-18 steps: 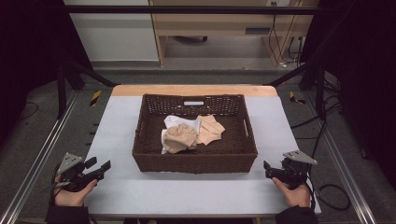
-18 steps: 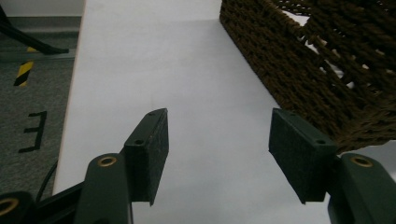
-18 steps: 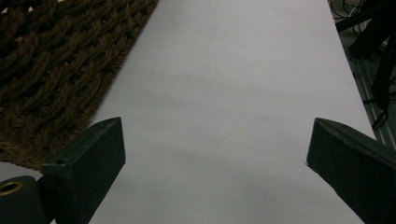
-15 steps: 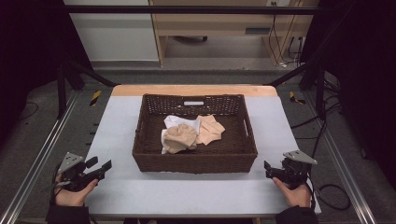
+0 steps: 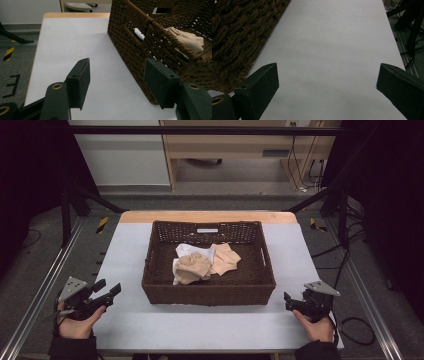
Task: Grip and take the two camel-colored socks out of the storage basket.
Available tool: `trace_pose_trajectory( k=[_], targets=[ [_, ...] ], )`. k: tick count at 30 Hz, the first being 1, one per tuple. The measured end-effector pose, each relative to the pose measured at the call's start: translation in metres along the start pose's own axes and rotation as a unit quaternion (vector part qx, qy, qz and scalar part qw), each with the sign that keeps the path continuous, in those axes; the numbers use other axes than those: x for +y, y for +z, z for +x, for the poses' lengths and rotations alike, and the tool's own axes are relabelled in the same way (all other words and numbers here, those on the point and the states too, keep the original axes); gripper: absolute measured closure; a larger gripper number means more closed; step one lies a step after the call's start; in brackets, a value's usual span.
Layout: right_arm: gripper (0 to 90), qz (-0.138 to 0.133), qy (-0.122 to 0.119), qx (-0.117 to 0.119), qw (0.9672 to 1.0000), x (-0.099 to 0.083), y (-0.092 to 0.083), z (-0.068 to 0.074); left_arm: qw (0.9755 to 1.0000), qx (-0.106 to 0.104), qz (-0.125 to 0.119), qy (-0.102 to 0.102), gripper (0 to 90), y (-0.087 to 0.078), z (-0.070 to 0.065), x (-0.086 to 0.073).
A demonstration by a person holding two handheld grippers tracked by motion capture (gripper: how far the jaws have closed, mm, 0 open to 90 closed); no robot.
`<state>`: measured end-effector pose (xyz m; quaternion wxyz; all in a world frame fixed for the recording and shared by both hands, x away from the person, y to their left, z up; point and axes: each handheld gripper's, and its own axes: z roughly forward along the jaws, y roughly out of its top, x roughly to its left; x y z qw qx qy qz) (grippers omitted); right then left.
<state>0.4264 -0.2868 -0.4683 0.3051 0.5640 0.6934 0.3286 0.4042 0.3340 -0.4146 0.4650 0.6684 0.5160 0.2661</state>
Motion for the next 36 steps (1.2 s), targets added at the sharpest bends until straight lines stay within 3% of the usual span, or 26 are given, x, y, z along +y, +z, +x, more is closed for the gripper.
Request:
trace_pose_trajectory(
  k=[26,36],
  targets=[
    [4.5,-0.017,0.001,-0.004,0.9999,0.0,-0.003,0.0,0.9977,-0.039,-0.045,0.032,37.7,0.023,-0.045,0.059],
    [4.4,-0.015,0.0,-0.006,0.9999,0.0,-0.003,-0.001,0.9963,-0.053,-0.051,0.045,37.4,0.037,-0.066,0.078]
  ],
)
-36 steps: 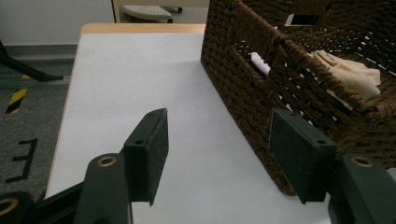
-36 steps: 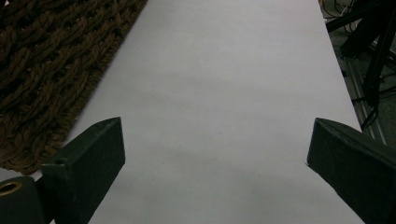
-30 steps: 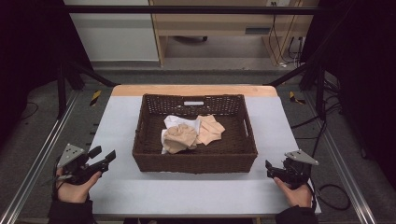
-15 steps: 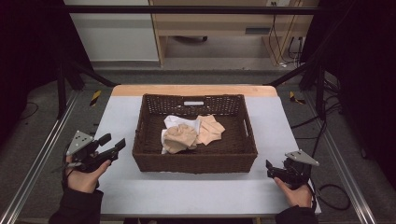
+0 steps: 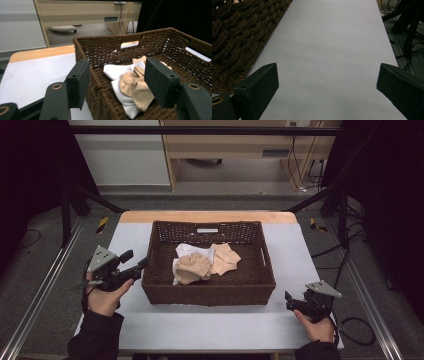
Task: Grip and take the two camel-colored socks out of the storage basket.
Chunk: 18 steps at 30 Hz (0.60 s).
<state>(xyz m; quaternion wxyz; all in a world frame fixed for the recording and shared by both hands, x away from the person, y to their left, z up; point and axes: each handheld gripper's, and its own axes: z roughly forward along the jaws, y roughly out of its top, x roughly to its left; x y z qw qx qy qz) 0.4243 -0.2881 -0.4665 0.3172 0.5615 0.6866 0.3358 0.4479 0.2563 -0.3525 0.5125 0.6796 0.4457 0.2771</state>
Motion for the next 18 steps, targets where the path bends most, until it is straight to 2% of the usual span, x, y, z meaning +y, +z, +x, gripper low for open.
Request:
trace_pose_trajectory(
  k=[8,18],
  targets=[
    [4.4,-0.001,0.001,0.0,1.0,0.0,0.0,0.0,0.9999,-0.008,-0.001,0.01,37.4,0.017,-0.013,0.015],
    [4.4,-0.001,0.001,0.0,1.0,0.0,0.0,0.0,0.9997,-0.014,0.004,0.022,37.9,0.037,-0.027,0.026]
  ],
)
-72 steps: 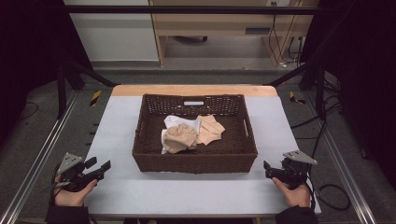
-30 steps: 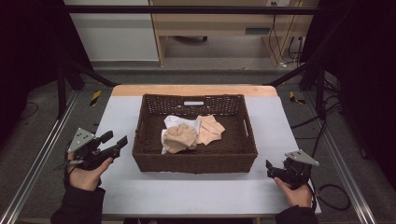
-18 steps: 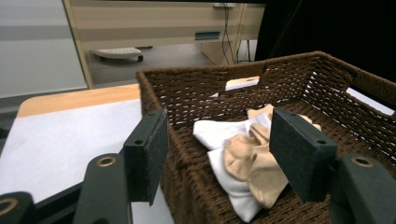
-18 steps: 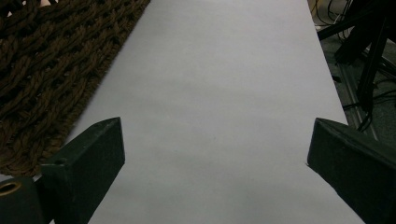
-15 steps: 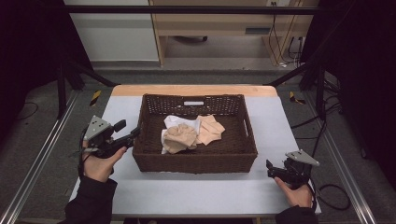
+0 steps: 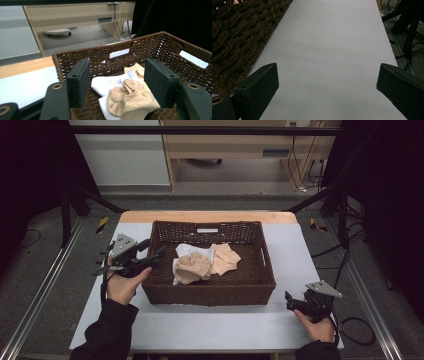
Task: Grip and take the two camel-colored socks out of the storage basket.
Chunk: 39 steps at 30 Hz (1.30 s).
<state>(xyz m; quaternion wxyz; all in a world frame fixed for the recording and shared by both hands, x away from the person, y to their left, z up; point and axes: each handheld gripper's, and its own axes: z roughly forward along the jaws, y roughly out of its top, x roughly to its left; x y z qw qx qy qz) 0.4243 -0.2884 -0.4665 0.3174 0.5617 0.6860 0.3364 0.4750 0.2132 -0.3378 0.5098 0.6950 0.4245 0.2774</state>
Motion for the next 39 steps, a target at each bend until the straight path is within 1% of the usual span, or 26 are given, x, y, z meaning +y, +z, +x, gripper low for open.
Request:
trace_pose_trajectory(
  k=[5,9,15,16,17,19,20,22,26,27,28,29,32,37,39],
  targets=[
    [4.5,0.0,-0.001,0.0,1.0,0.0,0.0,0.0,1.0,-0.001,0.003,0.003,38.3,0.012,-0.005,0.002],
    [4.5,0.0,-0.001,0.0,1.0,0.0,0.001,0.0,0.9999,-0.002,0.01,0.007,38.6,0.022,-0.007,0.003],
    [4.6,0.001,-0.002,0.0,1.0,0.0,0.001,-0.001,0.9999,-0.005,0.012,0.007,38.6,0.037,-0.009,0.006],
    [4.6,0.0,-0.001,0.0,1.0,0.0,0.001,-0.001,0.9999,-0.005,0.012,0.008,38.6,0.042,-0.01,0.006],
    [4.6,0.0,-0.001,0.0,1.0,0.0,0.001,-0.001,0.9999,-0.005,0.012,0.008,38.6,0.042,-0.01,0.006],
    [4.6,0.001,-0.001,0.0,1.0,0.0,0.001,-0.001,0.9998,-0.005,0.017,0.012,38.1,0.051,-0.011,0.004],
    [4.6,0.001,-0.001,0.0,1.0,0.0,0.001,-0.001,0.9998,-0.005,0.017,0.012,37.9,0.051,-0.011,0.004],
    [4.6,0.002,-0.003,0.0,1.0,0.0,0.001,-0.001,0.9996,-0.005,0.022,0.015,37.9,0.056,-0.013,0.001],
    [4.8,0.003,-0.002,0.0,1.0,0.0,0.001,-0.001,0.9991,-0.006,0.036,0.021,37.7,0.067,-0.015,-0.004],
    [4.8,0.003,-0.002,0.0,1.0,0.0,0.001,-0.001,0.9988,-0.006,0.043,0.021,37.7,0.069,-0.015,-0.005],
    [4.8,0.003,-0.002,0.001,1.0,0.0,0.001,-0.001,0.9989,-0.007,0.042,0.019,37.9,0.07,-0.015,-0.005],
    [4.8,0.004,-0.002,0.001,1.0,0.0,0.001,-0.001,0.9992,-0.008,0.036,0.016,37.8,0.071,-0.015,-0.005],
    [4.9,0.005,-0.003,0.001,1.0,0.0,0.002,0.0,0.9992,-0.005,0.034,0.022,37.8,0.074,-0.014,-0.006],
    [4.9,0.006,-0.003,0.001,1.0,0.0,0.002,0.0,0.9986,0.001,0.046,0.026,37.8,0.082,-0.011,-0.009],
    [4.9,0.006,-0.004,0.0,1.0,0.0,0.002,0.0,0.998,0.001,0.054,0.033,37.8,0.085,-0.012,-0.012]
  ],
)
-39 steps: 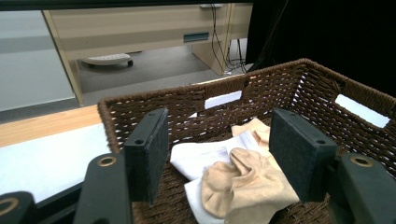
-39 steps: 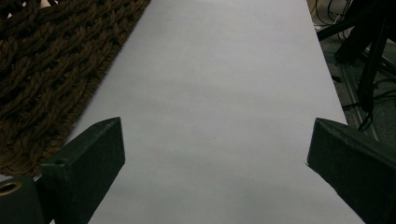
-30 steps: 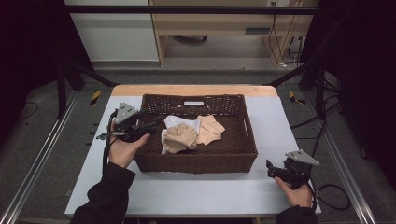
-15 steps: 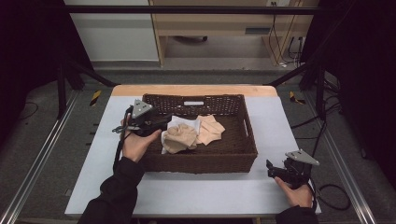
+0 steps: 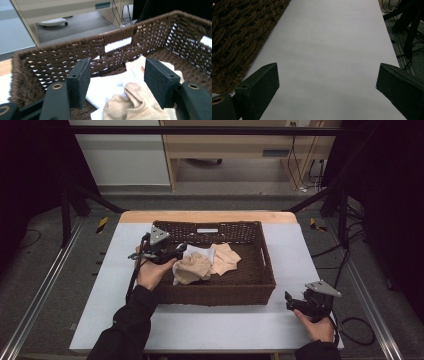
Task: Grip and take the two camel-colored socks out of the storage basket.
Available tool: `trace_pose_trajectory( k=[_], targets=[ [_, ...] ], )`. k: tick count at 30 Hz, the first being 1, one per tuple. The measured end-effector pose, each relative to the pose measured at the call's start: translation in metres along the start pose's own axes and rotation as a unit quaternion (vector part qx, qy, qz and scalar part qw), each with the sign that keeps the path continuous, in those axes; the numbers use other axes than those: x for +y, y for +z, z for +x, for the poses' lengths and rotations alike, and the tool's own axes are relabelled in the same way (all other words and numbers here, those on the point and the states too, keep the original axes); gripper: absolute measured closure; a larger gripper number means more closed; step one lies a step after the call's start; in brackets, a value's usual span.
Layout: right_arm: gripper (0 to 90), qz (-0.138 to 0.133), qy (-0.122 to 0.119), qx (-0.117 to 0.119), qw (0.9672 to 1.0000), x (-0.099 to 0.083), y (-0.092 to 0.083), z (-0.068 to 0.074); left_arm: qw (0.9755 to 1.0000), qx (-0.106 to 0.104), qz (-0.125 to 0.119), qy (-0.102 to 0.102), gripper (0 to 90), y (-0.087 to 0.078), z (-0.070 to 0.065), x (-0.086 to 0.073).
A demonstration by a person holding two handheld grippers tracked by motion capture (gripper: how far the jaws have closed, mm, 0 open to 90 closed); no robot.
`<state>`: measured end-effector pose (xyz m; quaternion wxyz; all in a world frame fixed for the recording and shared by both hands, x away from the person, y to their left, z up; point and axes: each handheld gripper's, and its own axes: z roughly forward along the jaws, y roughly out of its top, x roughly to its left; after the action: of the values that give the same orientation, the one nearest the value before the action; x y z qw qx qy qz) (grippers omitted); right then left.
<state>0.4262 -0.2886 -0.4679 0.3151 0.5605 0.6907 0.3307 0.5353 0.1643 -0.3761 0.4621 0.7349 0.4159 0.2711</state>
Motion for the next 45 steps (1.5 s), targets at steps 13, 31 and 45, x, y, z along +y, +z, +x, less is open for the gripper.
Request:
trace_pose_trajectory(
  k=[13,31,45],
  targets=[
    [4.9,0.004,-0.002,0.001,1.0,0.0,0.001,0.0,0.9987,-0.013,0.049,0.006,38.0,0.014,-0.006,-0.019],
    [5.0,0.006,-0.001,0.002,1.0,0.0,0.002,0.0,0.9952,-0.029,0.091,0.022,38.8,0.042,-0.014,-0.022],
    [5.2,0.009,-0.003,0.003,0.9999,0.0,0.003,0.001,0.9874,-0.043,0.141,0.057,48.7,0.05,-0.025,-0.032]
  ],
)
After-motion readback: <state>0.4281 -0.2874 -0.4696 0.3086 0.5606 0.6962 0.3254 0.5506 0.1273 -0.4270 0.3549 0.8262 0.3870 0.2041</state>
